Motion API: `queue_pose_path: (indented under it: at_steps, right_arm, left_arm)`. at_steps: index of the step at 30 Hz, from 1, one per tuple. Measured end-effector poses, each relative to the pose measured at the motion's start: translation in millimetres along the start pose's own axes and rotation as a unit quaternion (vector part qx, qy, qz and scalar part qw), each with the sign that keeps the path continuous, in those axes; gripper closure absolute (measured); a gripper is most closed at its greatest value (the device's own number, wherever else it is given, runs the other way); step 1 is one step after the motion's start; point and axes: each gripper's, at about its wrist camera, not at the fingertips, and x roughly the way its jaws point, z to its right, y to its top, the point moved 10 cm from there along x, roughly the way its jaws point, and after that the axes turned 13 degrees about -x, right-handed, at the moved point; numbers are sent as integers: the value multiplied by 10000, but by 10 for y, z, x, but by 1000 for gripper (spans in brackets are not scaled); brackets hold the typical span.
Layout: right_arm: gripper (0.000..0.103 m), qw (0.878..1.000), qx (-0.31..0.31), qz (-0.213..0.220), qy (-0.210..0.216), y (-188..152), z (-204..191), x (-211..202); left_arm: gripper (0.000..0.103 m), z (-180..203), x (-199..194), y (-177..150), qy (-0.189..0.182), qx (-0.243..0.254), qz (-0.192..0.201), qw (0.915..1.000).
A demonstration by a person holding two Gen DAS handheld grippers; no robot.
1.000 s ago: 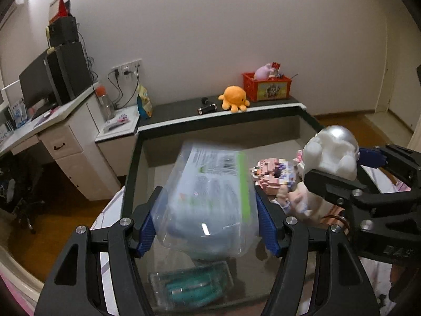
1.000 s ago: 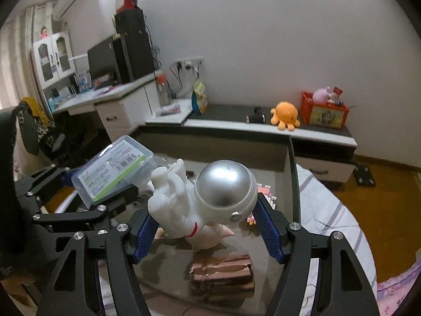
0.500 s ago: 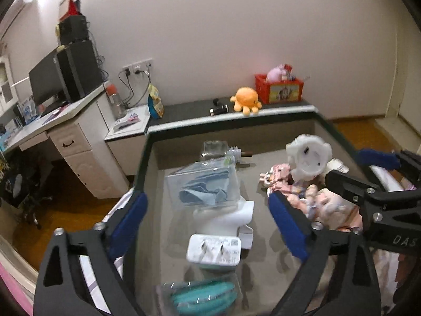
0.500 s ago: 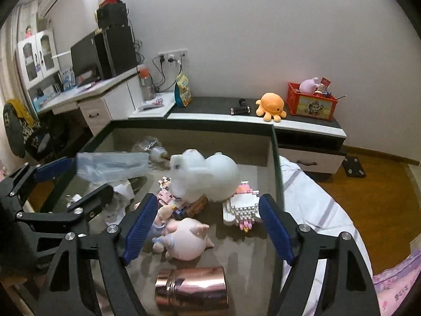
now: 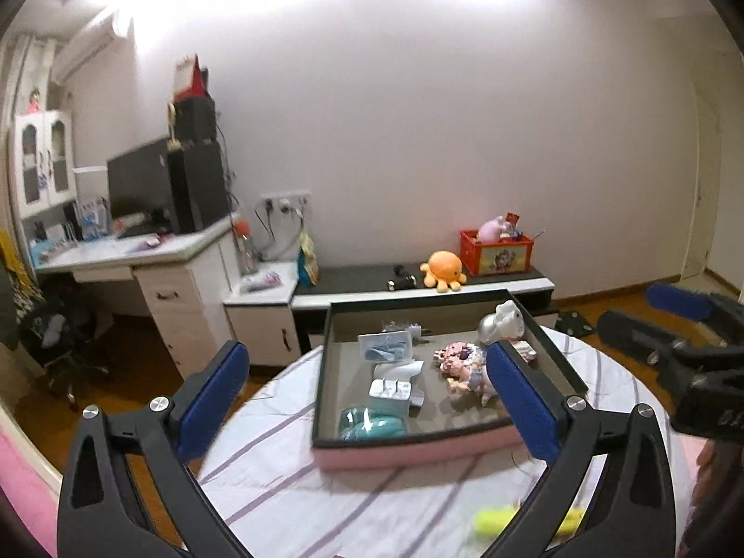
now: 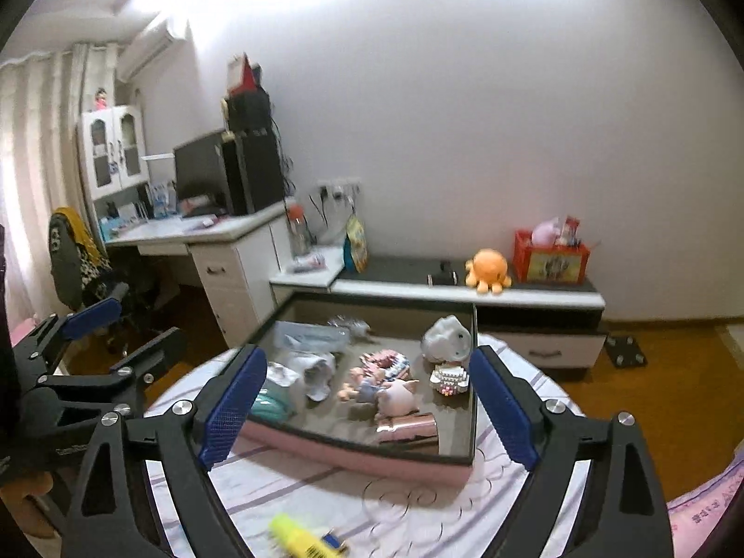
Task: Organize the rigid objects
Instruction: 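Open both grippers to drop the clear case and astronaut into the box, then move both tools back over the highlighters on the bed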
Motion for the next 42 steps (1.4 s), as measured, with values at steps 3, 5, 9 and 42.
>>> queue_pose_path:
  at_steps: [3,5,9,42]
  right_arm:
    - [0,9991,-35,387,-175,43,-52,-387]
    - [0,9977,-82,580,-342,37,-104,-634]
    - [0,9956,-148,690,-609,-39,-181,-957]
    - [0,9927,-16,878,-825,-319,-380,-1827]
  left_arm:
    - [0,10,-374,10,151,99,274,9995]
    - [0,19,-590,10,145,141,397,9990]
    - [0,84,-1008,-47,-36,43,588,9983]
    - [0,229,-1760,-320,-231,273,677,9971]
